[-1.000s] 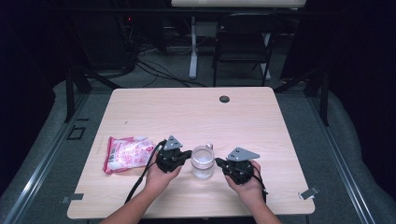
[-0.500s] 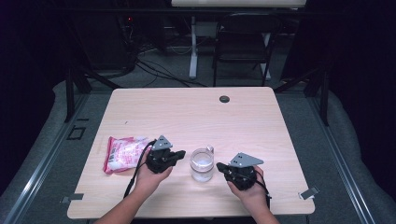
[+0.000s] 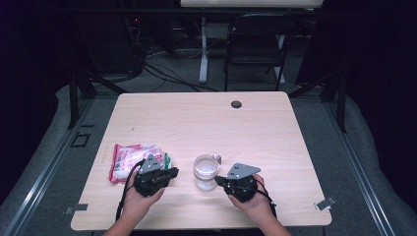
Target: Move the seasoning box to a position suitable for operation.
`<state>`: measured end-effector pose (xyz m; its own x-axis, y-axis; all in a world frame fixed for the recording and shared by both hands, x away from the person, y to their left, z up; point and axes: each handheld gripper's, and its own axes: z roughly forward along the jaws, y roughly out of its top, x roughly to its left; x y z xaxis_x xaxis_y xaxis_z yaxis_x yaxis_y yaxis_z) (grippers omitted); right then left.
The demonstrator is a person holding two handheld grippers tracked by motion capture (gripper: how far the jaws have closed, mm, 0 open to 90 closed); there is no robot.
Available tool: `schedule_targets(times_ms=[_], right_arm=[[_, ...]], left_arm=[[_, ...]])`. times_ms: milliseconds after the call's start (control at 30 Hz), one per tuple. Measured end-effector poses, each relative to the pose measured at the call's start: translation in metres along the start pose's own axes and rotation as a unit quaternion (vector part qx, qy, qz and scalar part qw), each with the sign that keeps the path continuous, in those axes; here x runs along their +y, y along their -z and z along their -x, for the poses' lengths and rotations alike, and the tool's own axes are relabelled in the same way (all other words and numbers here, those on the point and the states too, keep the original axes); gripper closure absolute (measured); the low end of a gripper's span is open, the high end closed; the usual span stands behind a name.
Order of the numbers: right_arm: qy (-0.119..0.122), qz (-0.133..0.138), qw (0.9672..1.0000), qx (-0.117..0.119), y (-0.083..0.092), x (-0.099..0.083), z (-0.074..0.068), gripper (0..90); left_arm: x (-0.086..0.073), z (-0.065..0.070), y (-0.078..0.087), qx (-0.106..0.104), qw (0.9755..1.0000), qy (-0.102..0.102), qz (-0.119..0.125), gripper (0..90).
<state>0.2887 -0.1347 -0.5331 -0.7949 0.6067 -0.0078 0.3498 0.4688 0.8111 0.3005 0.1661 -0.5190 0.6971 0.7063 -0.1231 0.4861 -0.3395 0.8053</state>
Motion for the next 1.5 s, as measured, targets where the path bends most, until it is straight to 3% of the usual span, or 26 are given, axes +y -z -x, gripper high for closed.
schedule_targets(times_ms=[100,167,267,367,500,700,1067,1500], right_arm=[[-0.009,0.002,1.0,-0.002,-0.002,0.001,0.005,87.1],[-0.028,0.012,0.9995,-0.008,0.0,0.001,0.013,86.5],[-0.051,0.025,0.9978,-0.034,0.001,0.0,0.027,83.2],[-0.059,0.016,0.9968,-0.05,-0.006,-0.002,0.038,80.6],[-0.071,0.008,0.9963,-0.048,-0.02,-0.003,0.051,73.5],[-0.081,-0.003,0.9961,-0.037,-0.039,0.0,0.061,73.2],[-0.087,-0.012,0.9954,-0.039,-0.053,0.004,0.065,80.0],[-0.066,-0.027,0.9958,-0.056,-0.053,0.005,0.059,85.0]], left_arm=[[-0.003,0.001,0.003,0.003,1.0,-0.004,0.004,81.5],[-0.006,0.001,0.003,0.011,0.9999,-0.009,-0.001,78.6],[-0.011,0.0,0.006,0.011,0.9999,-0.006,-0.002,75.0],[-0.015,0.001,0.008,0.015,0.9999,-0.003,0.0,73.3],[-0.02,0.002,0.011,0.017,0.9999,-0.001,0.0,70.3],[-0.027,0.002,0.016,0.028,0.9996,0.005,0.0,67.7],[-0.032,0.001,0.022,0.036,0.9992,0.012,0.014,56.9],[-0.032,0.001,0.019,0.029,0.9992,0.015,0.025,54.3]])
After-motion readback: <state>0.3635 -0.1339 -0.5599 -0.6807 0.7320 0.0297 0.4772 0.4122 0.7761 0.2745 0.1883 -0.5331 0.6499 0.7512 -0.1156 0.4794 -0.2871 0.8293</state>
